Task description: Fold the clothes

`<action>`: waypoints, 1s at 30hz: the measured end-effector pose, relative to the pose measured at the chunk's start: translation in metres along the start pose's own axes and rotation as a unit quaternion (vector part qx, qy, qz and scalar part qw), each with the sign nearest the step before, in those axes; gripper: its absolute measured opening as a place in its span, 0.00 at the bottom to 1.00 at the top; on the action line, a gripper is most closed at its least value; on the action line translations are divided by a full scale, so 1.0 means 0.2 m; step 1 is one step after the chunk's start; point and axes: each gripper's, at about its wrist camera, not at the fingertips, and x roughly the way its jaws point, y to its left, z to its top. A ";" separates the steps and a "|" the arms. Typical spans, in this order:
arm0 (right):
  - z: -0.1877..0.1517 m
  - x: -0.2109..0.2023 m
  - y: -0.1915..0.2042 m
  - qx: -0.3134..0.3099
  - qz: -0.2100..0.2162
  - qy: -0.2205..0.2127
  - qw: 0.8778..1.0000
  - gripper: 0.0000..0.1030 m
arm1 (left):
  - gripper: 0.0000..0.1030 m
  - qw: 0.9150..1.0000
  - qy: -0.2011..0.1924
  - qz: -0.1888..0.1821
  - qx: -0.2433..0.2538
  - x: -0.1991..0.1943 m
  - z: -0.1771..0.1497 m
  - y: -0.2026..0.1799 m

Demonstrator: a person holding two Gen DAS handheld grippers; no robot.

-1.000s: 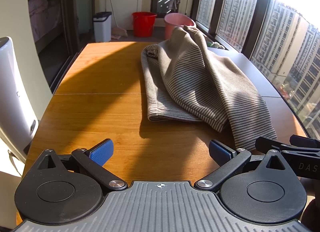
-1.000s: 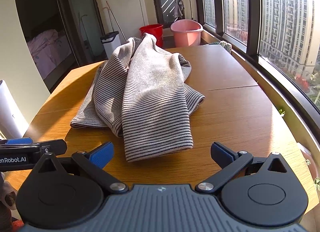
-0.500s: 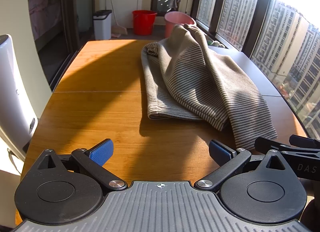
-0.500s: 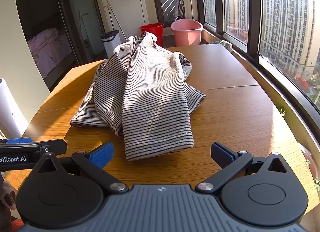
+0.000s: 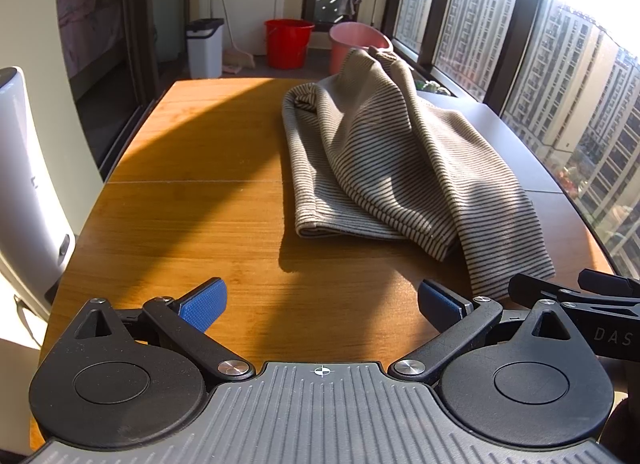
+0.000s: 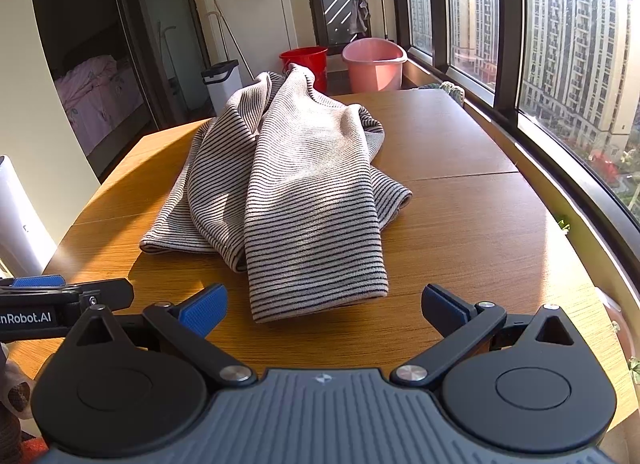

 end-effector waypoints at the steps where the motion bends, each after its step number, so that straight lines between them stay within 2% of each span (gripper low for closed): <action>1: 0.00 0.00 0.00 -0.001 -0.001 -0.001 1.000 1.00 | 1.00 1.000 0.000 0.000 0.000 0.00 0.00 0.00; 14: 0.07 0.03 0.00 -0.024 -0.016 -0.015 0.999 1.00 | 1.00 1.000 0.005 -0.015 0.002 0.05 0.06 0.02; 19: 0.19 0.07 -0.06 -0.016 -0.018 -0.044 0.999 1.00 | 1.00 0.998 -0.028 -0.043 0.037 0.15 0.17 0.01; 21: 0.24 0.10 -0.08 -0.011 -0.004 -0.062 0.998 1.00 | 1.00 0.996 -0.037 -0.062 0.048 0.21 0.24 0.00; 26: 0.45 0.26 -0.09 0.012 0.066 -0.080 0.995 1.00 | 1.00 0.989 -0.029 -0.136 0.055 0.42 0.39 0.01; 30: 0.65 0.48 -0.05 0.034 0.117 -0.085 0.989 1.00 | 1.00 0.988 -0.025 -0.136 0.075 0.57 0.49 -0.04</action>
